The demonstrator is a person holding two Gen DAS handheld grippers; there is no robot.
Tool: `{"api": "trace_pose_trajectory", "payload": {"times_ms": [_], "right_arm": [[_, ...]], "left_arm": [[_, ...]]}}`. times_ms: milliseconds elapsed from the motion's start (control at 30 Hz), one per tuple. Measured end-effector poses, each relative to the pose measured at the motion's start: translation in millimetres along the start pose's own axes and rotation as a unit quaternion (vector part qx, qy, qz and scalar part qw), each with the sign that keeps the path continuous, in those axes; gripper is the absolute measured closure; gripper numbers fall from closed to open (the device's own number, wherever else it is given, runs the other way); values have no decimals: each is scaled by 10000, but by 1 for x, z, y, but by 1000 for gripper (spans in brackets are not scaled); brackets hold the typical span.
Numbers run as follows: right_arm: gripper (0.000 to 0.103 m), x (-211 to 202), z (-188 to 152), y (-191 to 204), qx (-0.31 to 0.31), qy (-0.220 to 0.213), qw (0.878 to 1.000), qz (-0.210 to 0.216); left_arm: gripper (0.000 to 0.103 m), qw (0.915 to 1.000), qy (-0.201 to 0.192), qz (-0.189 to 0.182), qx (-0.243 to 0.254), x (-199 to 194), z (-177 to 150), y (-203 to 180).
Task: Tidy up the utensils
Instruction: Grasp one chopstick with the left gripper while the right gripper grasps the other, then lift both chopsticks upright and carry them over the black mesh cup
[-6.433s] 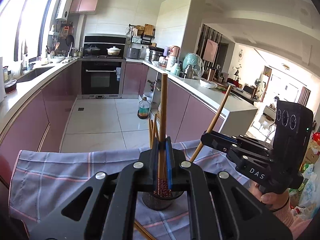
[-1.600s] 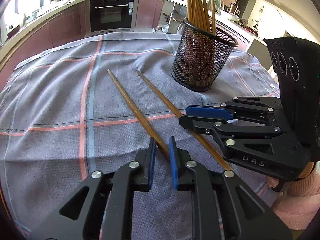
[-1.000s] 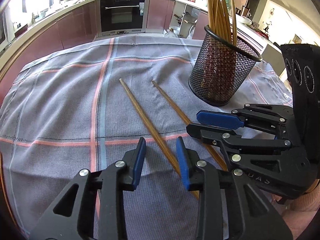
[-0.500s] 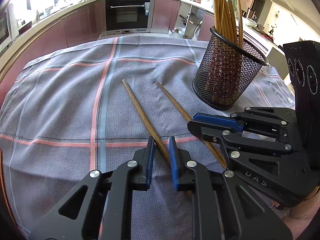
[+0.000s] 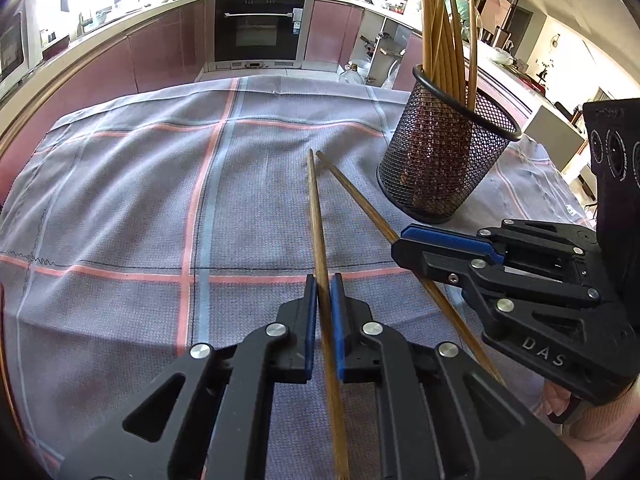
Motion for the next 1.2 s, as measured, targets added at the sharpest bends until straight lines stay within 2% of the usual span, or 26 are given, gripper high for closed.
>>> {"api": "trace_pose_trajectory", "payload": {"times_ms": [400,1200], "right_arm": [[98,-26,-1,2,22,-236,9994,243],[98,-83,10,-3,94,-1011,9937,470]], "left_arm": [[95,9995,-233,-202,-113,-25,2,4],[96,9959,-839,-326,-10,-82,15,-9]]}}
Point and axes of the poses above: each gripper's, at about its wrist camera, not at the fingertips, and x roughly the way its jaws point, y to its left, z to its top, the point moved 3 cm from there along x, roughly the way its jaws point, and after that the axes turned 8 degrees about x, right-handed, at the moved point
